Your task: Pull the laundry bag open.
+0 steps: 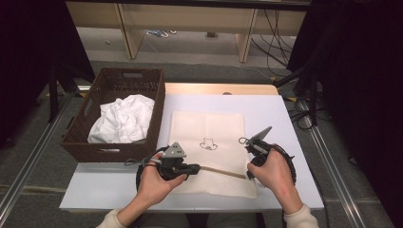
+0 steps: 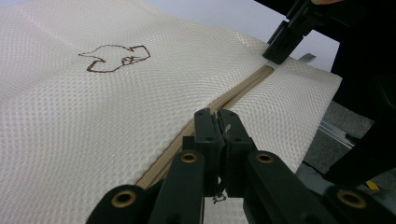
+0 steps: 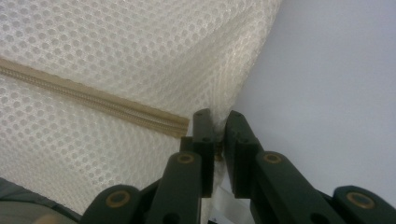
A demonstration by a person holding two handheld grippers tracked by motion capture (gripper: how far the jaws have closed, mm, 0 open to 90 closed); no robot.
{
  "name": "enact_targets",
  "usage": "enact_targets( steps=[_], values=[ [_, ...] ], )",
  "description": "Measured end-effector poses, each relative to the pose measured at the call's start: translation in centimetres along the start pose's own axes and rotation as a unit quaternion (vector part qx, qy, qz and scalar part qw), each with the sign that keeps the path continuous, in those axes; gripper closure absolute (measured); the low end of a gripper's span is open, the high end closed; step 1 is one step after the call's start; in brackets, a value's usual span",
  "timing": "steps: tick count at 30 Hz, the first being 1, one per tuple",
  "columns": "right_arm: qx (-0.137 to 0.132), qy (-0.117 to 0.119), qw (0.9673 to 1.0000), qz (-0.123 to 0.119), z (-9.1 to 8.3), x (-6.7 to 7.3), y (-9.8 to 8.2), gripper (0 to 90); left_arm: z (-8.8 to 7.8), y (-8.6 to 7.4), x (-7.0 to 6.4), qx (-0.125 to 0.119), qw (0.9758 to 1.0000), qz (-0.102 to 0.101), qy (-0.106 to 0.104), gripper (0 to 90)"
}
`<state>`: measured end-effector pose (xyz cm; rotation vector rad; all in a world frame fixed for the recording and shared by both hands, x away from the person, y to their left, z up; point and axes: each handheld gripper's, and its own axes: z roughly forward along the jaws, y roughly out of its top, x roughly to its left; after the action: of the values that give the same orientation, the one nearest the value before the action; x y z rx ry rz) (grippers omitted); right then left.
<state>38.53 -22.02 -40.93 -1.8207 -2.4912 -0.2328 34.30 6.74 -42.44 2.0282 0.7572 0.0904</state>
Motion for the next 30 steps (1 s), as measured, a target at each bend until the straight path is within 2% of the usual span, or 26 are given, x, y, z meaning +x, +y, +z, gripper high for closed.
enact_targets(
  steps=[1,2,3,4,5,6,7,8,9,11,12,13,14,16,17,18,19,22,24,26,28,29,30],
  values=[
    [-0.001,-0.001,1.0,-0.001,0.03,-0.05,0.01,84.3,0.0,0.0,0.0,0.0,1.0,0.0,0.0,87.0],
    [-0.015,-0.004,0.9996,-0.024,0.21,-0.37,0.03,84.3,-0.06,-0.07,0.01,-0.003,1.0,-0.007,0.0,87.0],
    [-0.014,-0.006,0.9998,-0.015,0.18,-0.25,0.01,84.4,-0.16,-0.09,0.11,0.001,1.0,-0.001,0.002,87.0],
    [-0.016,-0.006,0.9997,-0.02,0.19,-0.32,0.03,84.3,-0.17,-0.16,0.12,-0.001,1.0,-0.001,0.003,87.0],
    [-0.018,-0.006,0.9994,-0.028,0.22,-0.43,0.06,84.4,-0.16,-0.27,0.08,-0.002,0.9999,-0.012,0.002,87.0],
    [-0.017,-0.007,0.9996,-0.023,0.21,-0.37,0.05,84.4,-0.16,-0.29,0.03,-0.005,0.9999,-0.014,0.003,87.0],
    [-0.016,-0.006,0.9996,-0.022,0.2,-0.34,0.04,84.3,-0.27,-0.31,0.17,-0.002,1.0,-0.003,0.005,87.0],
    [-0.013,-0.002,0.9997,-0.019,0.18,-0.34,0.06,84.4,-0.3,-0.35,0.16,-0.002,1.0,-0.005,0.006,87.0],
    [-0.004,-0.001,1.0,-0.002,0.03,-0.06,0.03,84.4,-0.34,-0.37,0.21,-0.001,1.0,-0.004,0.006,87.0],
    [0.002,-0.001,1.0,-0.005,-0.08,-0.12,0.07,84.3,-0.42,-0.48,0.14,-0.002,0.9998,-0.015,0.01,87.0],
    [0.004,-0.004,1.0,-0.005,-0.12,-0.1,0.07,84.4,-0.46,-0.45,0.27,-0.002,1.0,-0.006,0.007,86.9],
    [-0.001,-0.003,0.9998,-0.019,-0.07,-0.3,0.1,84.4,-0.5,-0.5,0.25,-0.003,0.9999,-0.01,0.009,87.0],
    [-0.007,-0.006,0.9997,-0.021,-0.03,-0.35,0.08,84.4,-0.49,-0.52,0.2,-0.004,0.9998,-0.017,0.009,87.0],
    [-0.011,-0.007,0.9995,-0.03,0.03,-0.5,0.1,84.3,-0.58,-0.6,0.27,-0.002,0.9998,-0.014,0.011,87.0],
    [-0.011,-0.007,0.9995,-0.029,0.02,-0.5,0.11,84.3,-0.64,-0.63,0.35,0.003,0.9998,-0.017,0.005,87.0],
    [-0.005,-0.002,1.0,0.002,-0.04,-0.1,0.03,84.3,-0.57,-0.69,0.34,-0.001,0.9998,-0.017,0.007,87.0],
    [-0.004,-0.001,0.9999,0.011,-0.06,0.01,0.01,84.3,-0.57,-0.69,0.34,-0.001,0.9998,-0.017,0.007,87.0],
    [-0.008,-0.005,1.0,-0.003,0.0,-0.16,0.04,84.3,-0.63,-0.78,0.39,-0.001,0.9998,-0.016,0.008,87.0],
    [-0.004,-0.002,0.9999,0.012,-0.04,0.0,0.03,84.3,-0.76,-0.76,0.41,0.002,0.9998,-0.015,0.013,87.0],
    [0.008,-0.002,1.0,0.006,-0.22,-0.1,0.12,84.4,-0.81,-0.78,0.41,0.002,0.9998,-0.017,0.011,87.0],
    [-0.004,-0.002,0.9999,0.011,-0.03,-0.02,0.03,84.4,-0.84,-0.8,0.43,0.002,0.9998,-0.018,0.011,87.0],
    [0.007,-0.001,1.0,0.007,-0.2,-0.1,0.16,84.4,-0.84,-0.8,0.43,0.002,0.9998,-0.018,0.011,87.0],
    [0.007,-0.001,1.0,0.007,-0.2,-0.1,0.16,84.4,-0.83,-0.82,0.44,-0.002,0.9998,-0.016,0.013,87.0]
  ],
)
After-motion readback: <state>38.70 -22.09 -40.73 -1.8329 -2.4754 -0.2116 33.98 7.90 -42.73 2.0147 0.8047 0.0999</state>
